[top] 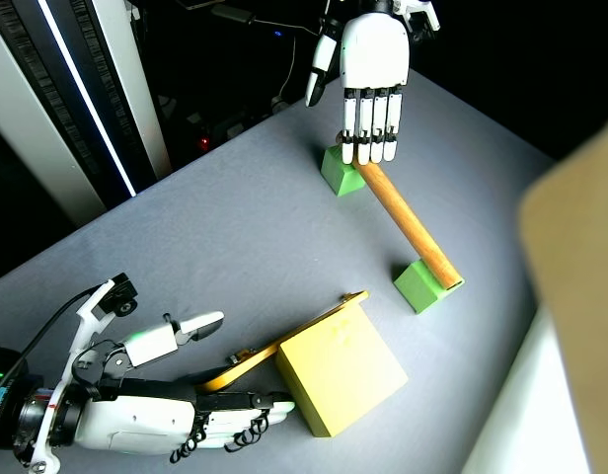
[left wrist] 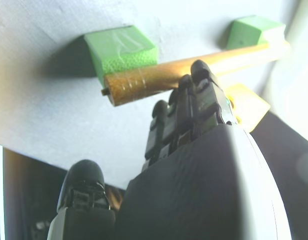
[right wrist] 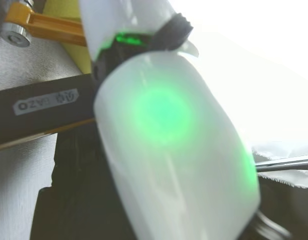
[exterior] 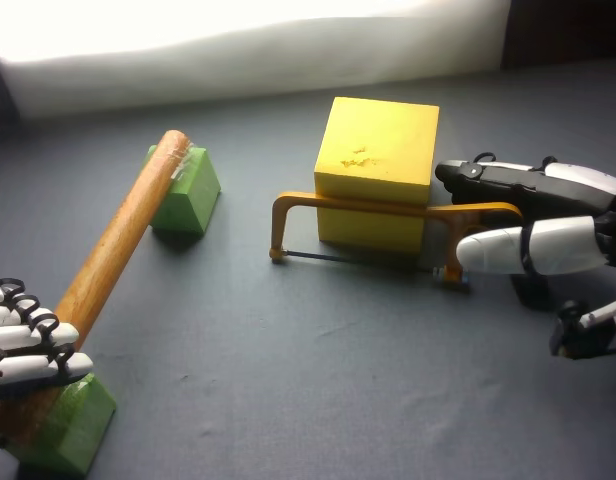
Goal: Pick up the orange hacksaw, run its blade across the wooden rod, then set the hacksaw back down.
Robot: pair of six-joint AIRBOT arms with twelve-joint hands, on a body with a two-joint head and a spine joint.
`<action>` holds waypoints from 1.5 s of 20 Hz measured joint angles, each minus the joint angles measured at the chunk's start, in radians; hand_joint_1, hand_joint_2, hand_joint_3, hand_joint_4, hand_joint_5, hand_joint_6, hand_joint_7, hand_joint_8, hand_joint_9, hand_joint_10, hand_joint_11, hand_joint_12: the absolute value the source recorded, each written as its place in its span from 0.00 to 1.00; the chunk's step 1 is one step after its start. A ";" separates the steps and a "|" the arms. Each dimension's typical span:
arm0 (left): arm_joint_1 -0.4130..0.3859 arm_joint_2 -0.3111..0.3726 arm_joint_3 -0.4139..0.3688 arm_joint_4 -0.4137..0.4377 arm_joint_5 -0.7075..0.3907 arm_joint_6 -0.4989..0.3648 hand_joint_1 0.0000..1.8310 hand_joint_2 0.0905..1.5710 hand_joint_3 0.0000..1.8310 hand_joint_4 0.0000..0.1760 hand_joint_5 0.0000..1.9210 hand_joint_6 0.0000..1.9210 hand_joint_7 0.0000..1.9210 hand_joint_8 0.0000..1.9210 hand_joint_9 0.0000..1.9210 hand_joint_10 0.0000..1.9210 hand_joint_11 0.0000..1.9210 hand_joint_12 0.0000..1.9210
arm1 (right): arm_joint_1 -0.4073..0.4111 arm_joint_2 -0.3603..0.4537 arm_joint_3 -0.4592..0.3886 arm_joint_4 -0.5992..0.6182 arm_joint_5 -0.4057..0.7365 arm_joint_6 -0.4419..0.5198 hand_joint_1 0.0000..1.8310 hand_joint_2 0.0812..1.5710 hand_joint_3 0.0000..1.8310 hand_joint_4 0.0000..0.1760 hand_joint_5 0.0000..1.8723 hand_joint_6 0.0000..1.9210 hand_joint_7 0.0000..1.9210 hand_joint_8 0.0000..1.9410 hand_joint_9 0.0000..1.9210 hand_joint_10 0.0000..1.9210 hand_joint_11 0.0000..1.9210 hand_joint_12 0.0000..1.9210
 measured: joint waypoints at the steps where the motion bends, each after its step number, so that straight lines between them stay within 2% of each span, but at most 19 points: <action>1: 0.000 0.000 0.000 0.000 0.000 0.000 0.00 0.77 0.00 0.00 0.02 0.00 0.03 0.00 0.02 0.00 0.00 0.13 | 0.001 -0.003 0.000 0.018 0.001 -0.019 0.52 0.64 0.00 0.00 0.06 0.00 0.05 0.00 0.07 0.00 0.00 0.37; 4: 0.000 0.000 0.000 0.000 0.000 0.000 0.00 0.77 0.00 0.00 0.02 0.00 0.03 0.00 0.03 0.00 0.00 0.14 | 0.002 -0.012 0.000 0.062 -0.004 -0.058 0.51 0.64 0.00 0.00 0.07 0.00 0.05 0.00 0.07 0.00 0.00 0.37; 5: 0.000 0.000 0.000 0.000 0.000 0.000 0.00 0.77 0.00 0.00 0.02 0.00 0.03 0.00 0.02 0.00 0.00 0.13 | 0.003 -0.014 0.000 0.092 -0.007 -0.077 0.56 0.63 0.00 0.00 0.12 0.01 0.09 0.01 0.11 0.01 0.00 0.46; 7: 0.002 0.000 0.000 0.000 0.000 0.000 0.00 0.77 0.00 0.00 0.02 0.00 0.03 0.00 0.02 0.00 0.00 0.11 | 0.006 -0.016 0.000 0.121 -0.014 -0.096 0.59 0.64 0.00 0.00 0.18 0.01 0.15 0.00 0.17 0.01 0.03 0.53; 9: 0.002 0.000 -0.003 0.000 0.000 0.000 0.01 0.77 0.00 0.00 0.03 0.00 0.04 0.00 0.03 0.00 0.00 0.14 | 0.006 -0.021 0.000 0.144 -0.014 -0.110 0.61 0.71 0.00 0.00 0.25 0.00 0.27 0.01 0.30 0.01 0.15 0.52; 11: -0.003 0.000 -0.003 0.000 0.000 0.000 0.00 0.77 0.00 0.00 0.03 0.00 0.03 0.00 0.03 0.00 0.00 0.14 | 0.014 -0.026 0.000 0.165 -0.019 -0.120 0.64 0.72 0.00 0.00 0.36 0.01 0.41 0.01 0.44 0.03 0.24 0.50; 12: -0.003 0.000 -0.005 0.000 0.001 0.000 0.00 0.77 0.00 0.00 0.03 0.00 0.03 0.00 0.03 0.00 0.00 0.14 | 0.014 -0.027 0.004 0.175 -0.020 -0.122 0.65 0.73 0.00 0.00 0.39 0.01 0.46 0.01 0.49 0.04 0.28 0.54; 13: -0.006 0.000 -0.005 0.001 0.001 0.000 0.00 0.77 0.00 0.00 0.03 0.00 0.03 0.00 0.03 0.00 0.00 0.15 | 0.014 -0.029 0.007 0.176 -0.019 -0.124 0.73 0.72 0.00 0.00 0.38 0.48 0.49 0.42 0.50 0.53 0.32 0.63; 14: -0.007 0.000 -0.005 0.009 0.002 0.000 0.00 0.77 0.00 0.00 0.02 0.00 0.03 0.00 0.02 0.00 0.00 0.13 | 0.019 -0.029 0.007 0.179 -0.023 -0.130 0.74 0.73 0.00 0.00 0.37 0.57 0.48 0.53 0.48 0.67 0.35 0.68; 15: -0.008 -0.002 -0.005 0.032 0.000 0.000 0.00 0.77 0.00 0.00 0.02 0.00 0.03 0.00 0.02 0.00 0.00 0.13 | 0.021 -0.029 0.007 0.179 -0.026 -0.132 0.75 0.71 0.00 0.00 0.42 0.52 0.51 0.53 0.48 0.68 0.39 0.71; 16: -0.011 -0.002 -0.005 0.047 -0.002 0.000 0.00 0.77 0.00 0.00 0.03 0.00 0.04 0.00 0.03 0.00 0.00 0.14 | 0.021 -0.029 0.008 0.180 -0.026 -0.135 0.70 0.70 0.00 0.00 0.49 0.47 0.54 0.56 0.49 0.57 0.41 0.73; 17: -0.011 -0.002 -0.005 0.048 -0.005 0.000 0.00 0.77 0.00 0.00 0.03 0.00 0.03 0.00 0.02 0.00 0.00 0.14 | 0.021 -0.029 0.007 0.173 -0.026 -0.145 0.74 0.70 0.00 0.00 0.50 0.43 0.51 0.57 0.46 0.66 0.41 0.73; 19: -0.014 -0.002 -0.005 0.049 -0.005 0.000 0.00 0.77 0.00 0.00 0.02 0.00 0.03 0.00 0.02 0.00 0.00 0.13 | 0.021 -0.035 0.002 0.159 -0.013 -0.156 0.75 0.70 0.00 0.00 0.51 0.41 0.51 0.57 0.46 0.67 0.42 0.72; 22: -0.017 -0.002 -0.005 0.050 -0.004 -0.004 0.00 0.77 0.00 0.00 0.02 0.00 0.03 0.00 0.02 0.00 0.00 0.13 | 0.021 -0.041 0.000 0.149 0.007 -0.183 0.75 0.70 0.00 0.00 0.50 0.44 0.50 0.57 0.46 0.67 0.42 0.71; 25: -0.017 -0.002 -0.004 0.050 -0.005 -0.008 0.00 0.77 0.00 0.00 0.02 0.00 0.02 0.00 0.01 0.00 0.00 0.13 | 0.020 -0.026 -0.009 0.146 0.030 -0.222 0.75 0.70 0.00 0.00 0.51 0.43 0.50 0.58 0.46 0.67 0.42 0.70; 30: -0.018 -0.002 -0.004 0.051 -0.005 -0.016 0.00 0.77 0.00 0.00 0.03 0.00 0.03 0.00 0.02 0.00 0.00 0.11 | 0.021 0.071 -0.093 0.148 0.087 -0.285 0.75 0.70 0.00 0.00 0.51 0.43 0.50 0.56 0.46 0.67 0.41 0.71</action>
